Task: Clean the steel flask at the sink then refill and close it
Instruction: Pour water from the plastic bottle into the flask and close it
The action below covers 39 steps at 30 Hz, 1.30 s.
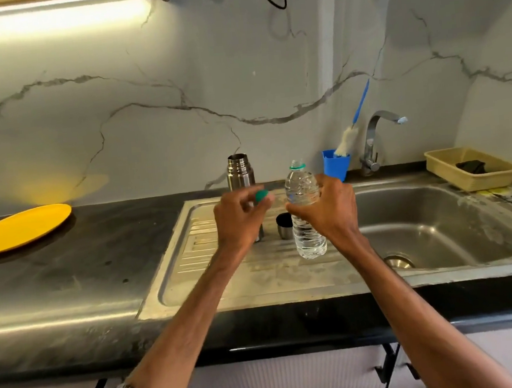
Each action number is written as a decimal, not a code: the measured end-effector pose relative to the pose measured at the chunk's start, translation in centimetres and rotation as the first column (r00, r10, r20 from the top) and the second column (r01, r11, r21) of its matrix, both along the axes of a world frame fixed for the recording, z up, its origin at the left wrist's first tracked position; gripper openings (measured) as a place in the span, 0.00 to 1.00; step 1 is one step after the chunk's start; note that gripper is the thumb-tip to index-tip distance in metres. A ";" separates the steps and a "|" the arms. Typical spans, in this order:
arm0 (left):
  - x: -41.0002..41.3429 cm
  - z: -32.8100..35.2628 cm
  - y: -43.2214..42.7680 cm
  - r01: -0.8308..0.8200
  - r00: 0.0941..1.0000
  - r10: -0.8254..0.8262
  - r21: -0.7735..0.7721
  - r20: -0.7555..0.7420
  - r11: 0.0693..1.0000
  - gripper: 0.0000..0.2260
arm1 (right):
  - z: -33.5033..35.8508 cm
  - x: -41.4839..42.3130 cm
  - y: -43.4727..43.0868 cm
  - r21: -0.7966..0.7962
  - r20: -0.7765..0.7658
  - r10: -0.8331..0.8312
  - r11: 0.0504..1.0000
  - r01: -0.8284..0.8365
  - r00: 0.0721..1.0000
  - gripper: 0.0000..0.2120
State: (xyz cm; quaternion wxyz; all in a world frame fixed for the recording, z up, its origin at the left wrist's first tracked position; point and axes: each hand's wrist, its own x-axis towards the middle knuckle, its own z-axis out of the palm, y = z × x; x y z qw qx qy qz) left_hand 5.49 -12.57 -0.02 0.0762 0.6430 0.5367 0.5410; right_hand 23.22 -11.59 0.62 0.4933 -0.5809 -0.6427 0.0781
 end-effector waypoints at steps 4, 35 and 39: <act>-3.0 -5.9 -0.6 -0.054 0.986 0.019 -0.207 -0.167 0.977 0.16 | -0.6 0.2 -0.1 -0.014 0.005 0.027 1.000 -0.027 1.000 0.20; -5.9 -6.0 1.9 -0.153 0.971 0.118 -0.164 -0.207 0.974 0.25 | -3.9 0.5 0.6 -0.009 0.020 0.104 0.995 -0.104 0.994 0.25; -5.0 -2.0 6.1 -0.091 0.990 0.056 -0.276 -0.131 0.957 0.49 | -2.9 0.7 0.9 -0.002 0.022 0.101 0.995 -0.101 0.995 0.27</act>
